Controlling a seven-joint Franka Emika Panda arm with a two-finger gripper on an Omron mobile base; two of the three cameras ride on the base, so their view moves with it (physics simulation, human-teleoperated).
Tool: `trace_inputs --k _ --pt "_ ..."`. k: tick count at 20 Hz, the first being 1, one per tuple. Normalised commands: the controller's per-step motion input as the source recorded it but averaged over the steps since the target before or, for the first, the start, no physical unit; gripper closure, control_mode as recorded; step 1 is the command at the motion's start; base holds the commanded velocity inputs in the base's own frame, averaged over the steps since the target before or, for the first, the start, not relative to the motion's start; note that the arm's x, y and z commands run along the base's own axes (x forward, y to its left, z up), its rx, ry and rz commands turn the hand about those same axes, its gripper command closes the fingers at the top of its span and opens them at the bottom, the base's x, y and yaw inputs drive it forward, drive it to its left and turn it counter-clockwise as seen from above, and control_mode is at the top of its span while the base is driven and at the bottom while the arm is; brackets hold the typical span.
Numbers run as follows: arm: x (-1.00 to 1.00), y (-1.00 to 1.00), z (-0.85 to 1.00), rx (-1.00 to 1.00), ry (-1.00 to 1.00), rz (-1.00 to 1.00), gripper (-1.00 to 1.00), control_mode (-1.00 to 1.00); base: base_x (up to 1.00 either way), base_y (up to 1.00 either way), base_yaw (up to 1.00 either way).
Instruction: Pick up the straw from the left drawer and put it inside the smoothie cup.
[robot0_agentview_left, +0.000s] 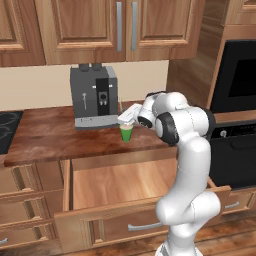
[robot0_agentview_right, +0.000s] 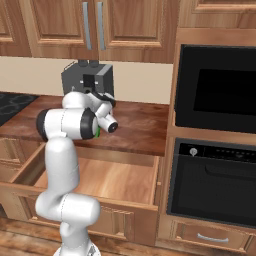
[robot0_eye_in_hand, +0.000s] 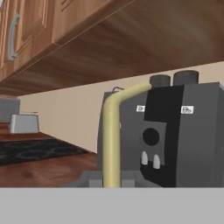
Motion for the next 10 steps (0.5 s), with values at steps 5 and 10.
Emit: trace_inputs --k 5,10 --pt "0.07 0.0 -0.16 -0.03 0.01 0.0 1.0 -1.0 0.0 0.0 0.0" --pt "0.14 0.0 -0.08 -0.02 0.03 0.0 1.0 -1.0 0.0 0.0 0.0"
